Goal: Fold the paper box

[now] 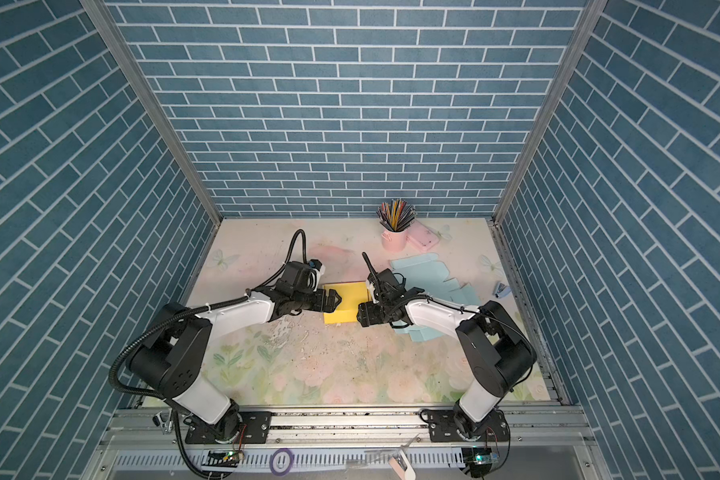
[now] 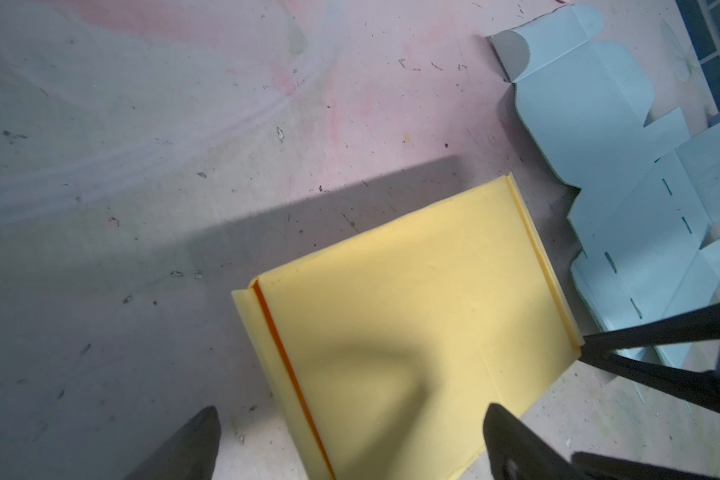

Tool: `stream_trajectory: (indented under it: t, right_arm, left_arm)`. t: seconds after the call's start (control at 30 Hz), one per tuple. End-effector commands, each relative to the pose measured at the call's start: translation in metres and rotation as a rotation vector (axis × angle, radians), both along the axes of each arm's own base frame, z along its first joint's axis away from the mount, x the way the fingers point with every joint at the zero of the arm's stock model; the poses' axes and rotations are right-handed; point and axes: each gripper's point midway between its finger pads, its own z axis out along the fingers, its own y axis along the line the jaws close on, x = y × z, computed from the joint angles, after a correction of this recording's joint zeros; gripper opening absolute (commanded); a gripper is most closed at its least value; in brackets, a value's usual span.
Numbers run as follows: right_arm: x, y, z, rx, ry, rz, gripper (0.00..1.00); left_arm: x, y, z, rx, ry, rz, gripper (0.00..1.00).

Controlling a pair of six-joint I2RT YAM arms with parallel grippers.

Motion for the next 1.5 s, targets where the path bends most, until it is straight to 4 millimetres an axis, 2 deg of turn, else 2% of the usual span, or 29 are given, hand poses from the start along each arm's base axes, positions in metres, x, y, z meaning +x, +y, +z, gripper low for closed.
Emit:
stream_trajectory:
  t: [0.0, 0.13, 0.47, 0.63, 0.77, 0.9, 1.0, 1.13, 1.2, 1.27, 1.37, 1.47]
  right_arm:
    - [0.003, 0.012, 0.0, 0.036, 0.015, 0.015, 0.75]
    - [0.002, 0.017, -0.001, 0.067, 0.029, 0.013, 0.75]
    - [-0.005, 0.043, 0.022, 0.192, 0.041, 0.046, 0.71]
    - [-0.008, 0.051, 0.026, 0.224, 0.047, 0.049, 0.71]
    - [-0.009, 0.04, 0.033, 0.196, 0.014, 0.021, 0.71]
    - [-0.009, 0.005, 0.047, 0.065, -0.062, -0.009, 0.72]
    - [0.006, -0.014, 0.06, 0.002, -0.112, -0.021, 0.72]
    - [0.04, -0.016, 0.074, -0.089, -0.172, 0.022, 0.68]
    - [0.052, -0.018, 0.068, -0.13, -0.164, 0.026, 0.67]
    - [0.053, -0.02, 0.061, -0.115, -0.135, 0.017, 0.67]
    - [0.04, -0.023, 0.049, -0.068, -0.085, -0.006, 0.72]
    - [0.03, -0.02, 0.036, -0.019, -0.042, -0.015, 0.78]
  left_arm:
    - [-0.004, -0.006, -0.003, -0.063, 0.02, 0.0, 0.98]
    - [-0.007, -0.01, -0.007, -0.097, 0.038, 0.002, 0.94]
    - [-0.012, -0.022, -0.003, -0.166, 0.053, -0.005, 0.9]
    - [-0.014, -0.023, -0.002, -0.18, 0.052, 0.004, 0.88]
    - [-0.015, -0.017, -0.006, -0.16, 0.054, 0.024, 0.88]
    - [-0.016, -0.015, -0.002, -0.163, 0.047, 0.018, 0.88]
    - [-0.018, -0.014, 0.0, -0.164, 0.042, 0.013, 0.88]
    - [-0.022, -0.014, 0.002, -0.173, 0.041, 0.008, 0.88]
    - [-0.023, -0.014, 0.002, -0.18, 0.044, 0.003, 0.88]
    - [-0.023, -0.014, 0.004, -0.17, 0.039, -0.007, 0.88]
    - [-0.019, -0.007, 0.005, -0.137, 0.024, -0.005, 0.93]
    - [-0.01, -0.01, 0.01, -0.186, 0.025, -0.015, 0.98]
